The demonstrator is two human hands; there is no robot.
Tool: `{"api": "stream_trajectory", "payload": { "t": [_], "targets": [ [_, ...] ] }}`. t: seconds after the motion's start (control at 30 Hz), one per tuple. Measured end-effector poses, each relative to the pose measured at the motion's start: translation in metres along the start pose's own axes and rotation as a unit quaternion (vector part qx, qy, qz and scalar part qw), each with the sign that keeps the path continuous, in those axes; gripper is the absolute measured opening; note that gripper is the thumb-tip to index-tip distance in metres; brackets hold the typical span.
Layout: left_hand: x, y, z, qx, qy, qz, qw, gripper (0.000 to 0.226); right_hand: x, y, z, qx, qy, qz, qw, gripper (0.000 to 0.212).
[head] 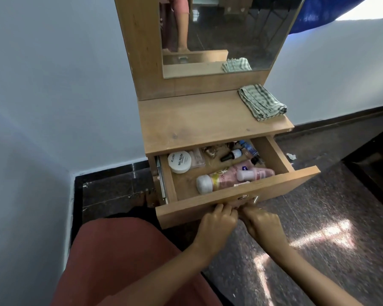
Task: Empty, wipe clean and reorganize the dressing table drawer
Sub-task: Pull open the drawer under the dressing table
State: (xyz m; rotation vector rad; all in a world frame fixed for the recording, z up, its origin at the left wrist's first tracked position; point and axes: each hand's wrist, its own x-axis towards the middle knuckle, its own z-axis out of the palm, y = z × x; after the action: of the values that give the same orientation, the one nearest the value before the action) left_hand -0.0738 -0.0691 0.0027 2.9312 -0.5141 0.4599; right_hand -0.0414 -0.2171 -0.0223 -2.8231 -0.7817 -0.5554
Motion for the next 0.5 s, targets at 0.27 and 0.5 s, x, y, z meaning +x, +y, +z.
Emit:
{"api": "stream_trajectory", "payload": {
  "t": [0.27, 0.5],
  "targets": [
    [-0.033, 0.03, -0.001, 0.017, 0.015, 0.037, 0.999, 0.031, -0.04, -0.006, -0.021, -0.018, -0.027, -0.008, 0.999, 0.028],
    [-0.05, 0.044, -0.002, -0.001, 0.016, 0.062, 0.998, 0.028, -0.062, -0.01, -0.033, -0.011, -0.047, 0.003, 0.999, 0.03]
  ]
}}
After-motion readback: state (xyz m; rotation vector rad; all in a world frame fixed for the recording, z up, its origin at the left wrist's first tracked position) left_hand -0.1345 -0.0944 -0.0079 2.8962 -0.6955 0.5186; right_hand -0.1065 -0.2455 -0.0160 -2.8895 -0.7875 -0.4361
